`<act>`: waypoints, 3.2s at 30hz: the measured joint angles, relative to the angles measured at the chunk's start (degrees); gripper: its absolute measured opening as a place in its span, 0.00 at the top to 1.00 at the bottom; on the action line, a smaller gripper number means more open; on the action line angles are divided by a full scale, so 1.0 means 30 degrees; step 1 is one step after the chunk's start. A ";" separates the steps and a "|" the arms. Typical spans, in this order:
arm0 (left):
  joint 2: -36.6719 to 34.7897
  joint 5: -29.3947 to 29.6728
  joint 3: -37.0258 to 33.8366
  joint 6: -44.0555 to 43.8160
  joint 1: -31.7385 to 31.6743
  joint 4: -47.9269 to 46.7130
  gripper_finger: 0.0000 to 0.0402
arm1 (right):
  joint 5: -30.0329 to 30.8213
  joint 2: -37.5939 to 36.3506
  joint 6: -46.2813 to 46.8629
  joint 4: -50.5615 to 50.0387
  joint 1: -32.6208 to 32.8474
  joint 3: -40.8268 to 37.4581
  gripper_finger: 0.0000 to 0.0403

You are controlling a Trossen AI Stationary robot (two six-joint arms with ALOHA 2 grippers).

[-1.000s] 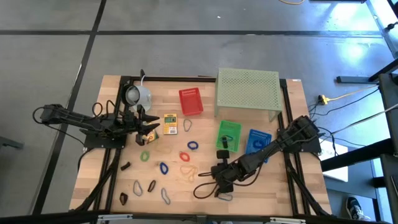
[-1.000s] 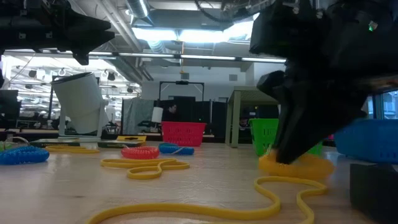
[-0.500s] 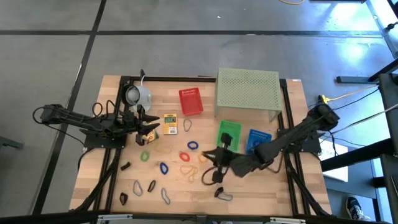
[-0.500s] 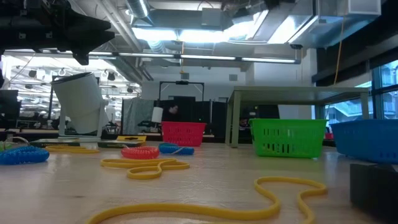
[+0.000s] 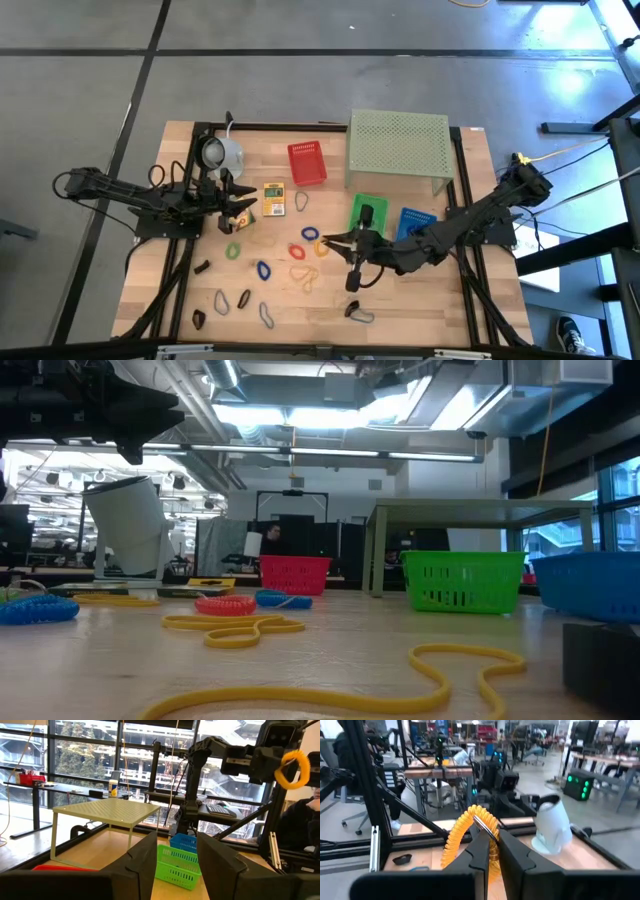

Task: Pick & Place Office Desk Supplies
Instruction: Put the yellow spring keychain into the blue bin, then put the black rubber band into the green bin

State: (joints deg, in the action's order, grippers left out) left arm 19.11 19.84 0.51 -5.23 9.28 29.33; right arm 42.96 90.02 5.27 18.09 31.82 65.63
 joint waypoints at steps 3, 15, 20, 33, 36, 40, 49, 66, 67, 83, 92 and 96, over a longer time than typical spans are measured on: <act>0.0000 0.0000 0.0000 0.0000 -0.0001 0.0005 0.67 | 0.0050 -0.0256 0.1377 -0.2272 0.0168 0.0000 0.92; 0.0000 0.0000 0.0000 0.0000 -0.0002 -0.0002 0.67 | 0.1966 -0.3492 1.2824 -1.6450 0.0274 0.0022 0.92; 0.0000 0.0000 0.0000 0.0000 0.0002 0.0000 0.67 | 0.1011 -0.3562 1.8697 -2.3128 0.0267 0.0022 0.92; 0.0000 0.0000 0.0000 0.0000 0.0003 0.0000 0.67 | -0.5300 -0.1330 2.7593 -3.2229 0.0272 -0.0828 0.92; 0.0000 0.0000 0.0000 0.0000 0.0002 0.0002 0.67 | -0.6110 -0.0976 2.7760 -3.2179 0.0270 -0.1559 0.92; 0.0000 0.0000 0.0000 0.0000 0.0002 0.0005 0.67 | -0.7283 -0.0831 2.8123 -3.2192 0.0267 -0.2395 0.92; 0.0000 0.0000 0.0000 0.0000 0.0000 0.0005 0.67 | -0.7702 -0.0831 2.9188 -3.2102 0.0267 -0.3228 0.92; 0.0000 0.0000 0.0000 0.0000 0.0004 0.0004 0.67 | -0.8120 -0.0831 2.9246 -3.1162 0.0267 -0.3228 0.92; 0.0000 0.0000 0.0000 0.0000 -0.0002 0.0000 0.67 | -0.8087 -0.0784 2.9249 -3.1032 0.0267 -0.3220 0.92; 0.0000 0.0000 0.0000 0.0000 0.0000 -0.0002 0.67 | -0.8125 0.0860 2.9100 -3.0802 0.0267 -0.3213 0.88; 0.0000 0.0000 0.0000 0.0000 -0.0001 0.0001 0.67 | -0.8132 0.0860 2.9088 -3.0805 0.0267 -0.3213 0.73; 0.0000 0.0000 0.0000 0.0000 0.0005 -0.0001 0.67 | -0.8375 0.0831 2.8794 -3.0815 0.0267 -0.3195 0.66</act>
State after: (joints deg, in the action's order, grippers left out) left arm 19.11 19.84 0.51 -5.23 9.30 29.32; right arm 17.84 92.51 91.66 -74.35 32.62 56.04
